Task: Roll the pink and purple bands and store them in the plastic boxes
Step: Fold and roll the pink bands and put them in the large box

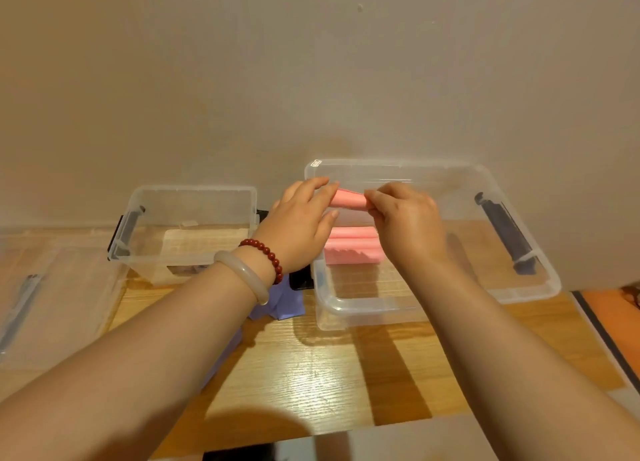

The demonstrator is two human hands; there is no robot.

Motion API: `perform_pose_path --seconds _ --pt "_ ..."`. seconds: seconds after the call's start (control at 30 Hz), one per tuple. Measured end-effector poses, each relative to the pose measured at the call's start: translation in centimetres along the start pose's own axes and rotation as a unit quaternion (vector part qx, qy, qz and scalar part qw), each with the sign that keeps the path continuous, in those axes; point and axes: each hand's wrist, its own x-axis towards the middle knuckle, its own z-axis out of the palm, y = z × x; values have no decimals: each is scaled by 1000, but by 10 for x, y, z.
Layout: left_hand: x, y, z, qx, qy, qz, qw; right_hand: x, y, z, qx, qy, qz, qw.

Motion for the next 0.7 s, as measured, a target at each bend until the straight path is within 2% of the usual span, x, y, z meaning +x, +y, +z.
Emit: perform_pose_path --seconds 0.17,0.33,0.53,0.7 --pt "17 -4 8 14 -62 -13 998 5 22 11 -19 -67 1 998" --pt "24 0 17 14 -72 -46 996 10 41 23 -49 -155 -26 986" --pt "31 11 23 -9 -53 -112 992 17 55 28 -79 -339 -52 936" --pt "42 12 24 -13 -46 -126 991 18 59 50 -33 -421 8 907"
